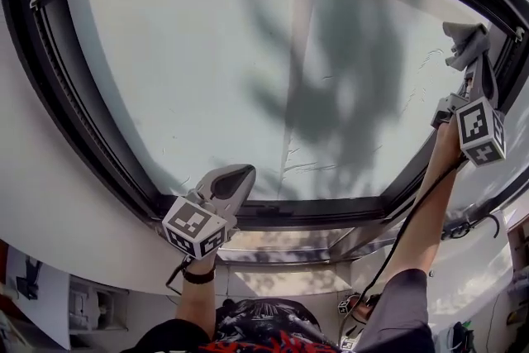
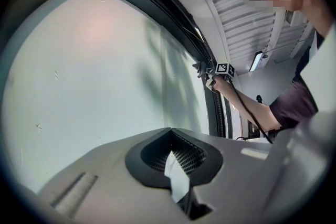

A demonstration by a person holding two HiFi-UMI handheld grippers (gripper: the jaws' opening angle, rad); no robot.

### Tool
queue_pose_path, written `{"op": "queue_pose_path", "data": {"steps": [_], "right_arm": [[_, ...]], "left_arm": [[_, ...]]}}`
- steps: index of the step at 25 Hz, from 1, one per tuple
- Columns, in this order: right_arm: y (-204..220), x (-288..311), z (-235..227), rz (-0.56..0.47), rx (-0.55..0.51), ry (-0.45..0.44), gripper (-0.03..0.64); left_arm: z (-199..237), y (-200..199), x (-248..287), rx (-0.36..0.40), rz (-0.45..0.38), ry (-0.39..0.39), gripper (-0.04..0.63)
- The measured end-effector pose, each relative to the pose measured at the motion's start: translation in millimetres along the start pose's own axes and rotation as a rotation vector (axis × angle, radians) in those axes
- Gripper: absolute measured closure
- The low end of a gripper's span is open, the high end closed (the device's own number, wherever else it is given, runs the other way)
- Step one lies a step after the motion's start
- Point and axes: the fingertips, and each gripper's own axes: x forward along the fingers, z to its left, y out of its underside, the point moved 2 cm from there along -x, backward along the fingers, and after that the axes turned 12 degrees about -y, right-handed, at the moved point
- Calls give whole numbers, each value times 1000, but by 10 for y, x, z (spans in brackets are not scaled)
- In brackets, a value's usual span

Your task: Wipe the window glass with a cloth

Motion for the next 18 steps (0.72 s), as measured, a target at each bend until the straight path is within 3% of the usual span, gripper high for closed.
{"op": "queue_pose_path", "data": {"steps": [5, 9, 13, 18], "right_arm": [[173, -7, 361, 12, 83, -53, 601], [138, 152, 1313, -18, 75, -270, 601], [170, 258, 2303, -55, 181, -460, 601], [139, 432, 3893, -102, 300, -730, 601]], "left_arm": [[146, 43, -189, -20, 10, -24, 601], [246, 36, -355, -33, 1, -44, 601], [344, 24, -599, -41, -1, -80, 601], [720, -10, -1136, -25, -12, -230, 601]]}}
